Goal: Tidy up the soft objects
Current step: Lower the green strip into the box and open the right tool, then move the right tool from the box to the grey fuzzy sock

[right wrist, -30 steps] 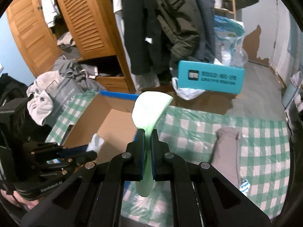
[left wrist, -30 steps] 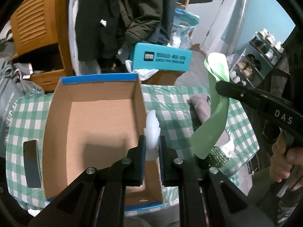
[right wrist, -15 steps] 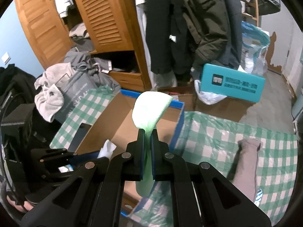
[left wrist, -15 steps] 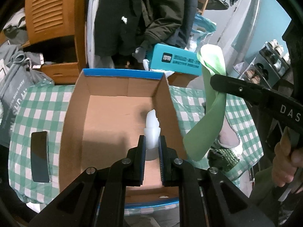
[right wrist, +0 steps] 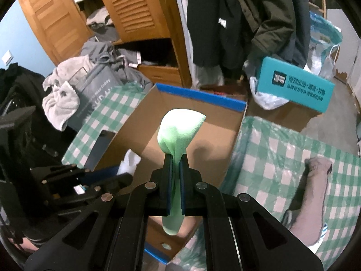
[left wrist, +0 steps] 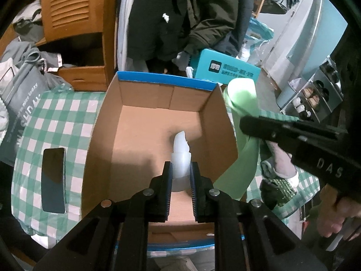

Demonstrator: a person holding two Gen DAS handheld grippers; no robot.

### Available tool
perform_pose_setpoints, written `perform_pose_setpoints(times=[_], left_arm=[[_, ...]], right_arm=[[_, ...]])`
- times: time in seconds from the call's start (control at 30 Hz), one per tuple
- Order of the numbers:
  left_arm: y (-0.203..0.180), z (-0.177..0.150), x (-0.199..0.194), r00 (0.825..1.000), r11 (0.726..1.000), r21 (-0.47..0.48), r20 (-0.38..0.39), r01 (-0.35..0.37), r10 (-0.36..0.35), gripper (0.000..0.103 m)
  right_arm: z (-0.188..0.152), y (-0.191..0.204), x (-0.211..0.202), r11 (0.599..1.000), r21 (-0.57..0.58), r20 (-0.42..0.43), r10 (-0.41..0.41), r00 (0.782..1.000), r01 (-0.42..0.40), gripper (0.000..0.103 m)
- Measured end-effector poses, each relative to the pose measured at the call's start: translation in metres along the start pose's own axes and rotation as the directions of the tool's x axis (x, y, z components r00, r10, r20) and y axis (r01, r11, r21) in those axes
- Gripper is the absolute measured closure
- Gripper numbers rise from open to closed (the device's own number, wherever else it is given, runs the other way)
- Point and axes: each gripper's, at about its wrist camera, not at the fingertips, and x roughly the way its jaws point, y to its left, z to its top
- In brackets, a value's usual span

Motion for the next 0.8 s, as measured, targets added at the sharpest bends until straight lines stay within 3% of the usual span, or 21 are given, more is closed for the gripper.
perform_pose_setpoints(times=[0.13, 0.27, 0.47, 0.8], left_arm=[[0.005, -0.001, 0.004, 1.000, 0.999, -0.021, -0.018, -0.024, 0.023, 0.083], [0.007, 0.000, 0.004, 0.999, 0.999, -0.031, -0.014, -0.034, 0.034, 0.073], [0.006, 0.001, 0.000, 0.999, 0.999, -0.033, 0.000, -0.033, 0.033, 0.069], [-0.006, 0.003, 0.002, 1.000, 1.000, -0.013, -0.003, -0.012, 0.012, 0.067]], right_arm=[[-0.003, -0.002, 0.010, 1.000, 0.015, -0.039, 0.010, 0.999, -0.010, 0.096], [-0.006, -0.005, 0.014, 0.999, 0.033, -0.060, 0.023, 0.998, -0.021, 0.077], [-0.007, -0.010, 0.012, 0.999, 0.053, -0.054, 0.010, 0.998, -0.007, 0.057], [-0.013, -0.023, 0.003, 0.997, 0.074, -0.049, -0.008, 0.999, 0.012, 0.050]])
